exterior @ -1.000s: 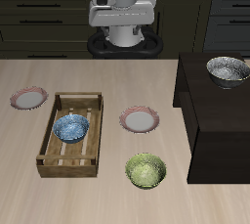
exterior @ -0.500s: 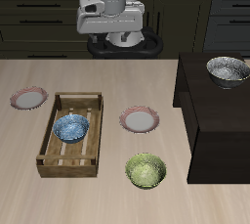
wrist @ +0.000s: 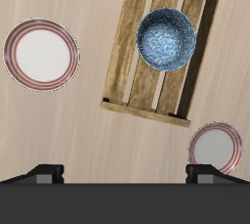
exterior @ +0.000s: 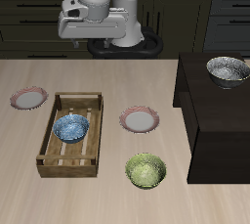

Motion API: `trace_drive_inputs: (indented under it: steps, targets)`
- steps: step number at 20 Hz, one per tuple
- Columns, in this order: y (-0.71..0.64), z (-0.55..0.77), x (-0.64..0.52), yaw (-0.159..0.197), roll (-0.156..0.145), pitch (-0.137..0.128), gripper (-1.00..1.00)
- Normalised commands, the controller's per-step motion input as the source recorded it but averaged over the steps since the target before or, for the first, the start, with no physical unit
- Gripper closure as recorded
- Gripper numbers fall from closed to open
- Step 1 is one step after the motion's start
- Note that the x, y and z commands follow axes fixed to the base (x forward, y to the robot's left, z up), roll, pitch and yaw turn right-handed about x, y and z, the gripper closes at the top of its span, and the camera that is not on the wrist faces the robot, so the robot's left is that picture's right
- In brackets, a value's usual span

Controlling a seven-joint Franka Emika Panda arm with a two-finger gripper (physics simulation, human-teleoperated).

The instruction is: Place the blue bowl onto the plate that is next to the blue bowl

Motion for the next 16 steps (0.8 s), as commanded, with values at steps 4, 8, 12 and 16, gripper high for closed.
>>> trace_drive_inputs:
  steps: [4, 8, 12, 16]
  targets:
    - [-0.31, -0.04, 0.19, 0.02, -0.004, -0.01, -1.0]
    - [-0.16, -0.02, 0.13, 0.055, -0.007, -0.023, -1.0]
    - [-0.12, 0.01, 0.15, 0.059, 0.001, -0.015, -1.0]
    - [-0.22, -0.08, 0.21, 0.154, 0.001, 0.0, -1.0]
